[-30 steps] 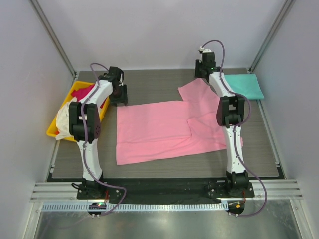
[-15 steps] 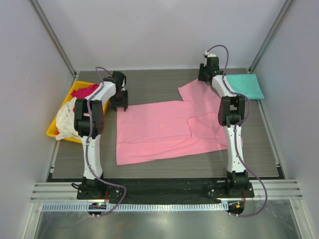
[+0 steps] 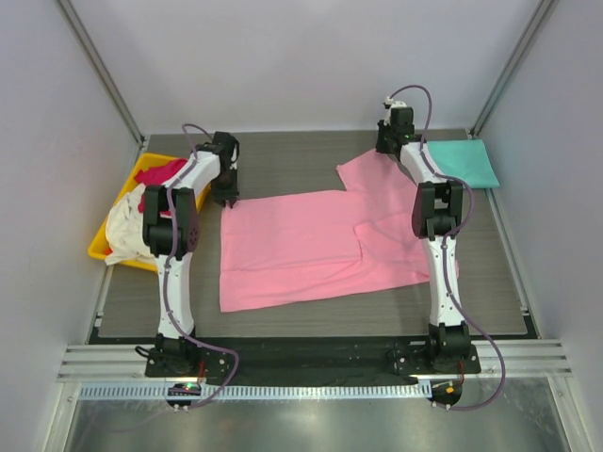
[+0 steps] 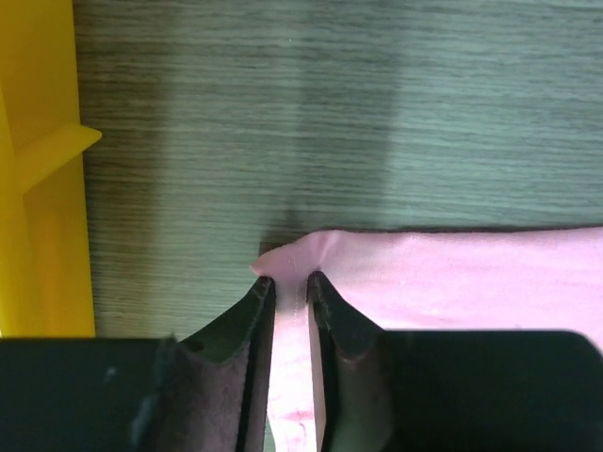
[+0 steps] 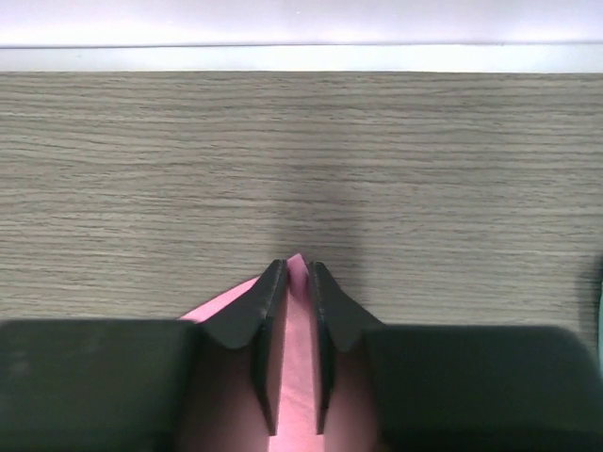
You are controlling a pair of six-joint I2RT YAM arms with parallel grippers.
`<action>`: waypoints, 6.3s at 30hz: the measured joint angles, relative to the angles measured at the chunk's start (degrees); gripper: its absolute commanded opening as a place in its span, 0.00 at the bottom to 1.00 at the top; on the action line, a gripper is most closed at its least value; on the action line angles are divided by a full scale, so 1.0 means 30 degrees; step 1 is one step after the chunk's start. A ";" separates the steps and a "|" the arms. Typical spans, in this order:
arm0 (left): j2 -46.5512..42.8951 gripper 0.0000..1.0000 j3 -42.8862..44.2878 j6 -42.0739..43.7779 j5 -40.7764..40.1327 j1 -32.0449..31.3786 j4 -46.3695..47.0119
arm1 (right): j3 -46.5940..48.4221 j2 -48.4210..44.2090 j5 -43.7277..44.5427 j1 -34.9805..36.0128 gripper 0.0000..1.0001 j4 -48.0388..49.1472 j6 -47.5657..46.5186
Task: Fold and stack the t-shirts
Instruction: Fold the tshirt
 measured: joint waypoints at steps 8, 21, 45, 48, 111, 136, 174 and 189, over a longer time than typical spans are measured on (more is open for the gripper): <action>0.0102 0.00 0.0750 0.0022 0.0466 0.0000 -0.0554 | -0.0648 -0.0102 -0.0175 -0.0058 0.01 0.0889 0.0291; -0.0160 0.00 0.0860 -0.0146 0.0648 0.0000 -0.0685 | -0.2368 -0.1902 0.0532 -0.0765 0.01 0.0933 0.0415; -0.4590 0.00 -0.3730 -0.0801 0.0772 0.0000 0.0896 | -1.5890 -1.4761 0.2259 -0.2069 0.01 0.2310 0.1858; -0.5472 0.00 -0.4852 -0.1158 0.1129 0.0000 0.1107 | -1.7806 -1.6597 0.2594 -0.2069 0.01 0.2455 0.2237; -1.2029 0.42 -1.2925 -0.3716 -0.0590 -0.2601 0.1712 | -3.3973 -3.1219 0.3220 -0.3271 0.01 -0.3089 1.0156; -1.1599 0.10 -1.5460 -0.5763 -0.0423 -0.2623 0.1967 | -3.3973 -3.1263 0.2280 -0.3271 0.01 -0.2637 1.0134; -1.2211 0.00 -1.4287 -0.5472 -0.1858 -0.2645 0.0612 | -3.1751 -3.4396 0.4779 -0.3271 0.01 -0.5603 0.9792; -1.1934 0.27 -1.4870 -0.5020 -0.1421 -0.2769 -0.0175 | -3.2829 -3.5233 0.3453 -0.3271 0.37 -0.7308 1.1817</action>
